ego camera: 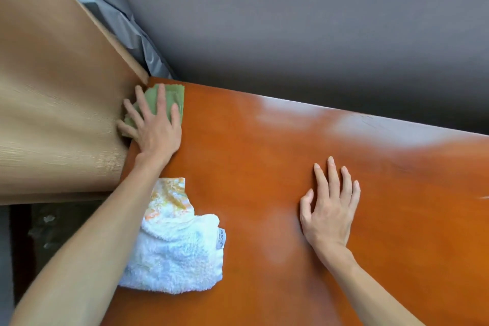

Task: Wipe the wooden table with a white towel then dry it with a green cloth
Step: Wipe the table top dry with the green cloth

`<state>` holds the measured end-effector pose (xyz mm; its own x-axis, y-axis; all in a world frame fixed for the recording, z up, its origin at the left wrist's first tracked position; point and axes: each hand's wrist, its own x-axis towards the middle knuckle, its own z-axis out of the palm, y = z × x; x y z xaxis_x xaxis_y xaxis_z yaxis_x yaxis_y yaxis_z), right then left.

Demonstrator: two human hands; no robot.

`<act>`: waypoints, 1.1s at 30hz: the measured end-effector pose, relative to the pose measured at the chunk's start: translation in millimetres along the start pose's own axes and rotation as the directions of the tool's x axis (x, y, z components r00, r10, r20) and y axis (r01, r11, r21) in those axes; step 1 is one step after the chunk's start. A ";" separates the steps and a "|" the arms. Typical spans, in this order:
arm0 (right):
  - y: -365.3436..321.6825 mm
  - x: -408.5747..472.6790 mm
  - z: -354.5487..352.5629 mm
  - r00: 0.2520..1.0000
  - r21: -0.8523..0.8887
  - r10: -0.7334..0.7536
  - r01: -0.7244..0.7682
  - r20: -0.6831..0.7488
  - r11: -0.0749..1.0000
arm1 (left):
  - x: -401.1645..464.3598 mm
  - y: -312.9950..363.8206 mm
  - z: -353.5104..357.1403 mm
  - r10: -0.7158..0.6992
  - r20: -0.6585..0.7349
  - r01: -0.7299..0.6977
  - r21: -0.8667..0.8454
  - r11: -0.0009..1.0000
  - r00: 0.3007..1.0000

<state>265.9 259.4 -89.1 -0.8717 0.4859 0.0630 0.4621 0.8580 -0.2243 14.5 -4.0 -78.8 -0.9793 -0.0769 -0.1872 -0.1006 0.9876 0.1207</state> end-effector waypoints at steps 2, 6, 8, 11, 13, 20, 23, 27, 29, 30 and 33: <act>-1.4 0.5 -1.7 1.000 -0.012 0.007 -0.007 0.018 1.000 | -27.6 9.2 8.1 0.052 -0.061 -0.049 0.051 0.997 0.997; -0.5 1.2 -2.7 0.999 -0.035 0.017 -0.015 0.050 0.999 | -51.2 53.1 22.8 0.266 -0.048 -0.262 0.070 0.962 0.963; -0.4 2.0 -1.7 0.998 -0.045 0.019 -0.016 0.054 0.999 | -55.7 92.6 32.3 0.346 -0.036 -0.343 0.066 0.937 0.938; -0.2 1.2 -0.3 0.999 -0.054 0.016 -0.013 0.045 0.998 | -87.7 166.0 47.0 0.454 -0.027 -0.451 0.072 0.890 0.891; -0.6 1.1 -0.3 0.999 -0.039 0.017 -0.016 0.029 0.999 | -117.9 202.5 53.8 0.615 0.038 -0.615 0.103 0.781 0.787; -1.5 1.8 -1.3 0.999 -0.021 0.016 -0.015 0.041 1.000 | -59.6 151.5 40.0 0.574 0.054 -0.577 0.064 0.814 0.817; -0.7 2.2 -0.9 0.997 -0.043 0.019 -0.015 0.074 0.999 | -19.2 88.7 23.0 0.292 -0.012 -0.292 0.033 0.956 0.956; -0.1 1.2 3.4 0.997 -0.043 0.004 -0.001 0.077 0.999 | -37.1 38.2 17.0 0.073 -0.027 -0.072 0.006 0.997 0.997; 1.1 0.4 4.7 0.998 -0.026 -0.001 0.002 0.066 1.000 | -69.6 45.4 25.7 -0.008 -0.035 0.008 -0.016 1.000 0.999; 0.2 0.9 4.5 0.998 -0.007 -0.007 0.008 0.060 1.000 | -87.0 54.5 30.1 -0.022 -0.037 0.021 -0.026 0.999 0.999; 2.4 0.7 -0.5 0.999 0.128 -0.008 0.003 0.034 0.992 | -148.6 97.1 49.0 0.051 -0.013 -0.051 -0.014 0.999 0.999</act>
<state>266.5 261.8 -89.2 -0.8803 0.4733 0.0318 0.4344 0.8314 -0.3466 158.9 110.0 -87.0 -0.9854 -0.0282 -0.1680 -0.0528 0.9882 0.1439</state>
